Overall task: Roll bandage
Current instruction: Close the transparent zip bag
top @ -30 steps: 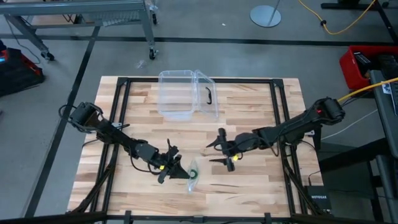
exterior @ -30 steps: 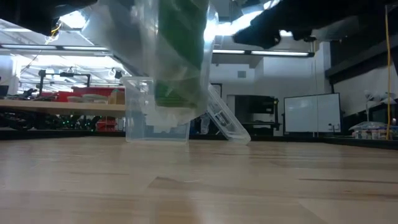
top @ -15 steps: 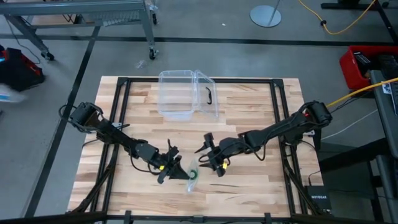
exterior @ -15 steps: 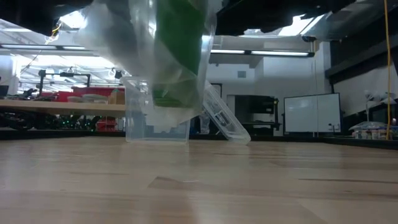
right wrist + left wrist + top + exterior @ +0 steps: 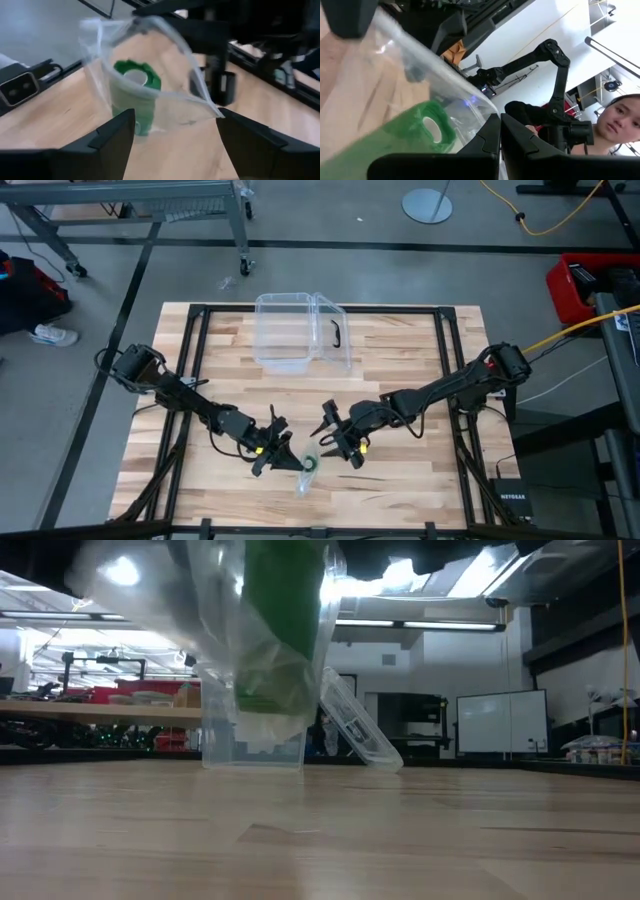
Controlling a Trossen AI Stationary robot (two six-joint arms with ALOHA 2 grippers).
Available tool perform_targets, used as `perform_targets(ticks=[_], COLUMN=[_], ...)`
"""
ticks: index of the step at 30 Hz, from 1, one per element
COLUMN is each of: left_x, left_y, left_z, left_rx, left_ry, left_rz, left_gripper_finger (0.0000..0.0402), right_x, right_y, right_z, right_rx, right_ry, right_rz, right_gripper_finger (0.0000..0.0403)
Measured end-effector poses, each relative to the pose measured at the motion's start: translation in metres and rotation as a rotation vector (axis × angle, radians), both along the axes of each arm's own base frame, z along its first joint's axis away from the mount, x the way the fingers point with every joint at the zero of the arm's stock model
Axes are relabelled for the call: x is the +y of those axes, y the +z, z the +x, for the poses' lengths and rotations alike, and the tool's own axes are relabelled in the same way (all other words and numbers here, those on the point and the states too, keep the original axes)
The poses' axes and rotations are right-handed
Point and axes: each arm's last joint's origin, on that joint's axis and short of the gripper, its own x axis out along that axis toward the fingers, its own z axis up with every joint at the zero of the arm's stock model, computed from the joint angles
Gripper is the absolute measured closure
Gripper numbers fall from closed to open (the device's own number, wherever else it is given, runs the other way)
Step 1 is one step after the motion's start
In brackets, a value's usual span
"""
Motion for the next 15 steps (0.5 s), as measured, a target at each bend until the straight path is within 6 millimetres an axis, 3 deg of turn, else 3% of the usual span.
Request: perform_targets(ticks=[8,15], left_x=[0.000,0.000], left_y=[0.000,-0.001], left_z=[0.000,0.000], left_rx=[-0.025,-0.021], left_ry=[0.003,0.003], left_rz=[0.048,0.058], left_gripper_finger=[0.0401,0.0402], right_x=[0.004,0.005], right_y=[-0.014,-0.012], right_z=[0.006,0.009], right_rx=[0.023,-0.023], right_ry=[0.058,0.063], right_rz=[0.023,0.038], right_gripper_finger=[0.0120,0.0130])
